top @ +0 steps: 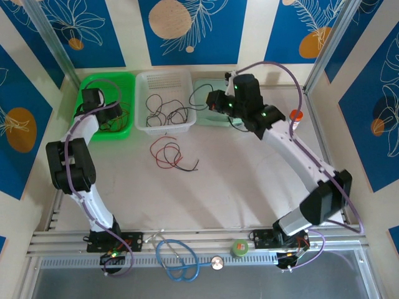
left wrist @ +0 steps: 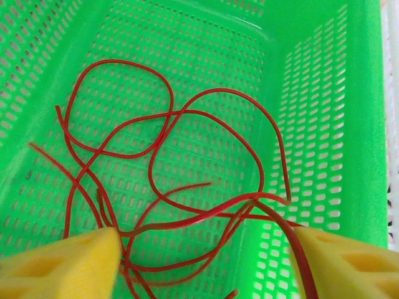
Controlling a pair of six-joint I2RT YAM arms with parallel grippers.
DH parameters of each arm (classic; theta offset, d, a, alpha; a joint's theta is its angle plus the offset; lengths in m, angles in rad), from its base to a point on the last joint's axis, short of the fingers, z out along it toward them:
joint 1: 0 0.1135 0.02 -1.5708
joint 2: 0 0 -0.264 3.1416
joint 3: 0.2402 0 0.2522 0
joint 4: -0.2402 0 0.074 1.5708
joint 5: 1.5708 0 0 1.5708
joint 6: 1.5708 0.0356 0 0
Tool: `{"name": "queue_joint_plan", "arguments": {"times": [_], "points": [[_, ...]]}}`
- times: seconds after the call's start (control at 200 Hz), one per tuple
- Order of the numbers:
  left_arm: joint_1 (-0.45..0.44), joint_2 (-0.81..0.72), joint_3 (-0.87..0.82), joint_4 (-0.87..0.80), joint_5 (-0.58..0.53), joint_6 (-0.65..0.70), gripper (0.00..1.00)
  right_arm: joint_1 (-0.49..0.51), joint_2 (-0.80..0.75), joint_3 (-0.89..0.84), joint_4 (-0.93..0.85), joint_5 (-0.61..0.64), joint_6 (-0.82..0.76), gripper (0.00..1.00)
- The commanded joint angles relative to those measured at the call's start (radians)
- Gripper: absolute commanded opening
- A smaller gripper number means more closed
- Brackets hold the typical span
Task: Untangle the cables
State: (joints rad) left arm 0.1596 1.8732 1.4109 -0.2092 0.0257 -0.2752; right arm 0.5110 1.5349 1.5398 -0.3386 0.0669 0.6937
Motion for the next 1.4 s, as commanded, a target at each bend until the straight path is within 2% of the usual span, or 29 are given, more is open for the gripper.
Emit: {"name": "queue_joint_plan", "arguments": {"times": [0.0, 0.09, 0.155, 0.325, 0.625, 0.82, 0.88, 0.96, 1.06, 1.246, 1.396], "points": [[0.002, -0.074, 0.062, -0.087, -0.026, 0.040, 0.83, -0.015, 0.107, 0.122, -0.012, -0.058, -0.071, 0.00], [0.001, -0.127, 0.074, -0.120, -0.034, 0.055, 0.90, -0.023, 0.205, 0.230, -0.030, -0.064, -0.086, 0.00], [0.000, -0.175, 0.068, -0.130, -0.027, 0.057, 1.00, -0.027, 0.280, 0.308, -0.040, -0.059, -0.100, 0.00], [-0.011, -0.326, 0.051, -0.166, 0.006, 0.042, 1.00, -0.037, 0.497, 0.544, -0.105, -0.054, -0.115, 0.00], [-0.027, -0.544, 0.077, -0.373, 0.151, -0.052, 1.00, -0.021, 0.899, 1.009, -0.285, -0.057, -0.164, 0.00], [-0.064, -0.647, 0.080, -0.493, 0.190, -0.070, 0.98, -0.002, 1.008, 1.092, -0.306, -0.044, -0.174, 0.00], [-0.073, -0.674, 0.077, -0.529, 0.193, -0.069, 0.96, 0.003, 1.022, 1.091, -0.305, -0.045, -0.168, 0.09], [-0.080, -0.704, 0.069, -0.576, 0.201, -0.058, 0.96, 0.009, 1.034, 1.091, -0.306, -0.056, -0.157, 0.31], [-0.089, -0.735, 0.058, -0.639, 0.203, -0.043, 0.94, 0.017, 1.033, 1.092, -0.303, -0.061, -0.158, 0.44], [-0.125, -0.773, 0.016, -0.731, 0.223, -0.027, 0.91, 0.023, 1.005, 1.102, -0.311, -0.067, -0.158, 0.48], [-0.199, -0.789, -0.045, -0.747, 0.213, -0.034, 0.89, 0.030, 0.967, 1.087, -0.327, -0.067, -0.161, 0.48]]}}
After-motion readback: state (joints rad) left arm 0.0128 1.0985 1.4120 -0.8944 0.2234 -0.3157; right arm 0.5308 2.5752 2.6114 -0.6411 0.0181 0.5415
